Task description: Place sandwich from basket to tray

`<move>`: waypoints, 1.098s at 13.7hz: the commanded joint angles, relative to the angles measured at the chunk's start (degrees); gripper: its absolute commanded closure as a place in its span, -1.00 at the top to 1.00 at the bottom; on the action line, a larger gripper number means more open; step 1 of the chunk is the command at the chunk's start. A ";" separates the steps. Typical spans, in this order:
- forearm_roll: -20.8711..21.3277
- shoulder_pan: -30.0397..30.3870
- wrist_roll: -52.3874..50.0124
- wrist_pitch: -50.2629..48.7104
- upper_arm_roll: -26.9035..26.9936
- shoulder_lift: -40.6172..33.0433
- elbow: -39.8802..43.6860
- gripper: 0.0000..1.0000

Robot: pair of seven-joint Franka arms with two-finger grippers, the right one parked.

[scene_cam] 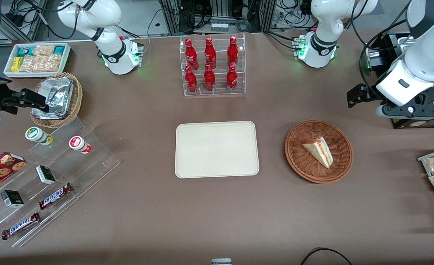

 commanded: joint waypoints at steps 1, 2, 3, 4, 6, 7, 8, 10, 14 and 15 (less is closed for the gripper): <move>-0.30 0.66 1.79 -1.02 -0.40 0.53 1.75 1.00; -0.21 0.66 1.79 -0.50 -0.40 0.62 1.75 1.00; -0.12 0.66 1.70 0.20 -0.40 0.71 1.31 1.00; -0.21 0.66 1.27 0.56 -0.40 1.23 0.87 1.00; -0.30 0.58 1.35 1.43 -0.48 2.55 -1.92 1.00; -0.30 0.58 1.35 3.18 -0.48 2.55 -4.29 1.00; -0.30 0.58 1.35 5.89 -0.48 2.21 -7.80 1.00; -0.30 0.40 1.26 11.61 -0.57 1.76 -14.13 1.00; -0.30 0.05 0.83 24.78 -0.66 2.12 -25.03 1.00; -0.30 0.05 0.65 27.86 -0.66 1.94 -27.75 1.00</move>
